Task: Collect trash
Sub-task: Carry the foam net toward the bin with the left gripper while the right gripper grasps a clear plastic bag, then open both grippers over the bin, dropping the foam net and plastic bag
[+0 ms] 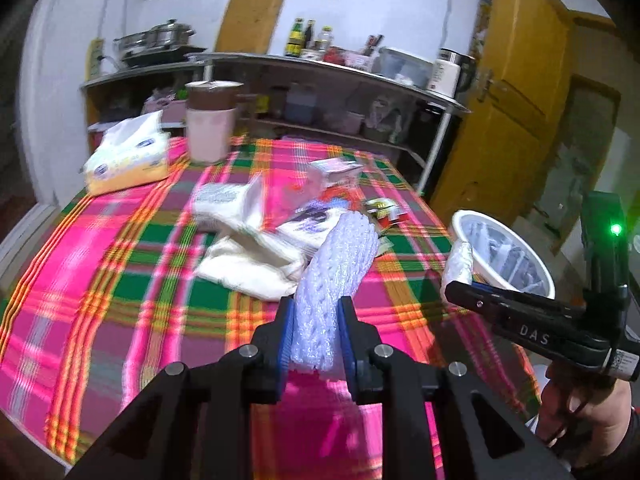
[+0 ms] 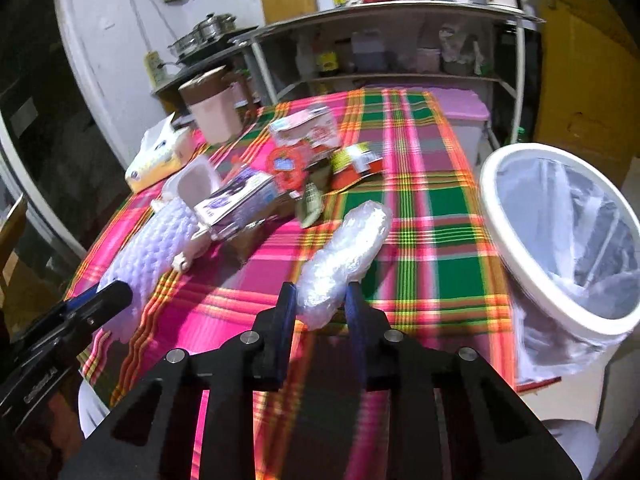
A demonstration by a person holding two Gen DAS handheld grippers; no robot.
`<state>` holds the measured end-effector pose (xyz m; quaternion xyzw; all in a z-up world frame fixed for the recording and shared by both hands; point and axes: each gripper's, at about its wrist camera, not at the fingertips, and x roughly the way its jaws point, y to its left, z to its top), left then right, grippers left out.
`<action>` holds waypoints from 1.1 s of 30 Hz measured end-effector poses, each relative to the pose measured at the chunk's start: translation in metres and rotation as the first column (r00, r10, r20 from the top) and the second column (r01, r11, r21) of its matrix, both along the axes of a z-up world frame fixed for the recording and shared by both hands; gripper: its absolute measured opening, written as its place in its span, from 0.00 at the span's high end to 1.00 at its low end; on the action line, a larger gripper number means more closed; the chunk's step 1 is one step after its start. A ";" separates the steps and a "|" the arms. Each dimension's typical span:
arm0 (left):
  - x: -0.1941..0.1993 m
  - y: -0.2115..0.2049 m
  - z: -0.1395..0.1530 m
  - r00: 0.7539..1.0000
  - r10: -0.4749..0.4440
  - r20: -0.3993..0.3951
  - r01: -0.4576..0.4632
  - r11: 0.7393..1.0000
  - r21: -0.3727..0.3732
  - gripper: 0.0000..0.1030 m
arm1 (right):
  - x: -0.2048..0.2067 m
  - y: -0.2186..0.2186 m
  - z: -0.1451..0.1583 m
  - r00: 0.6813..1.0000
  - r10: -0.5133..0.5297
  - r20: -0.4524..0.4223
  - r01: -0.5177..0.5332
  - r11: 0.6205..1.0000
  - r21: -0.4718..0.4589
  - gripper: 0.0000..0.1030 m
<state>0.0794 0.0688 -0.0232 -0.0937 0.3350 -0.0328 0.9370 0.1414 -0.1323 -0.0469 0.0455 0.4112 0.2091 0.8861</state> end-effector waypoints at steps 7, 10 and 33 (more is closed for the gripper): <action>0.036 -0.052 0.012 0.992 -0.124 0.011 0.124 0.992 0.019 0.78 | 0.010 -0.056 0.007 0.994 -0.108 0.008 0.108 0.994 0.021 0.75; 0.052 -0.076 0.015 0.984 -0.180 0.009 0.179 0.983 0.026 0.78 | 0.014 -0.081 0.007 0.988 -0.157 0.005 0.157 0.987 0.023 0.75; 0.141 -0.221 0.009 0.897 -0.440 -0.041 0.442 0.895 0.066 0.76 | 0.040 -0.189 -0.007 0.944 -0.322 -0.065 0.321 0.946 -0.036 0.72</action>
